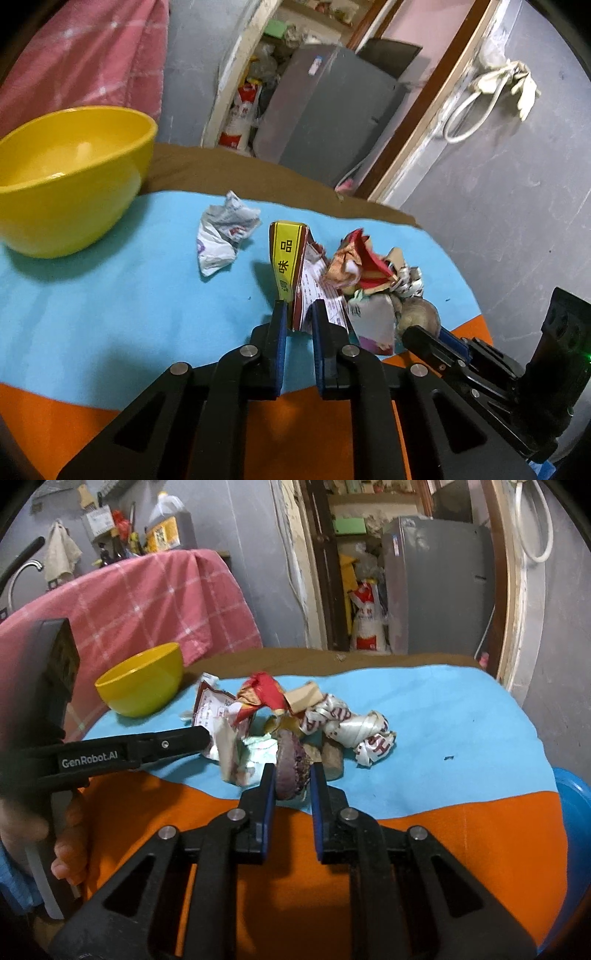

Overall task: Collect trash
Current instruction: 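Grasp the yellow-labelled packet with the left tool while the right tool grasps the brown nut shell, then lift both items over the blue bucket and open both tools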

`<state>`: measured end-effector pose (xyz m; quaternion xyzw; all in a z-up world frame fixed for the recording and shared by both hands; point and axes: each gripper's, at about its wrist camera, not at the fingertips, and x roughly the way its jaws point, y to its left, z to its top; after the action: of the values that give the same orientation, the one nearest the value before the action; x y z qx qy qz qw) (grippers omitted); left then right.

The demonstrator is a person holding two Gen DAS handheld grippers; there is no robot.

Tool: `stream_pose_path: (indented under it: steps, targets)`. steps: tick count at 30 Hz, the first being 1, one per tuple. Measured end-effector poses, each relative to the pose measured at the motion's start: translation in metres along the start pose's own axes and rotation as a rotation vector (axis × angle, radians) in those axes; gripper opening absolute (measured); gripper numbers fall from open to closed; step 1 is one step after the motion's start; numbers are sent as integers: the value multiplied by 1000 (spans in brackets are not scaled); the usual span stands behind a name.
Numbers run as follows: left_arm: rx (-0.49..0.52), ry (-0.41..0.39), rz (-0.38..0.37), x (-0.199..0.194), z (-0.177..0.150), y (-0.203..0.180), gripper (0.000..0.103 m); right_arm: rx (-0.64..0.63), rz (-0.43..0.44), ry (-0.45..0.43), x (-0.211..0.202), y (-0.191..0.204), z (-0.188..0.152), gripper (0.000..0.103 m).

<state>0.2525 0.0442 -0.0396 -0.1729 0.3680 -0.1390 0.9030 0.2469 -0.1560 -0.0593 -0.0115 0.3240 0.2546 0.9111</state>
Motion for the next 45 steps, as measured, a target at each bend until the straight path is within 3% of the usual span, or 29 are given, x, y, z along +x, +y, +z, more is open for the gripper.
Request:
stream_pose_path:
  steps: [6,18,34,39,45]
  targets:
    - [62,-91,42,-26,-13,-14,9,1,14,-75,-17,2,-1,45]
    - [60,-75,81,-40,-31,-22,8,-2,28,-111,-32,6,-8,45]
    - [148,-218,153,-81,-53,-39,7,-63,67,-176,-51,16,-11,45]
    - [191,-315,125,-95,-53,-56,7,-79,64,-280,-72,20,-9,45]
    - [242,-432,65,-105,-43,-83,7,-128,-28,-462,-115,21,-5,45]
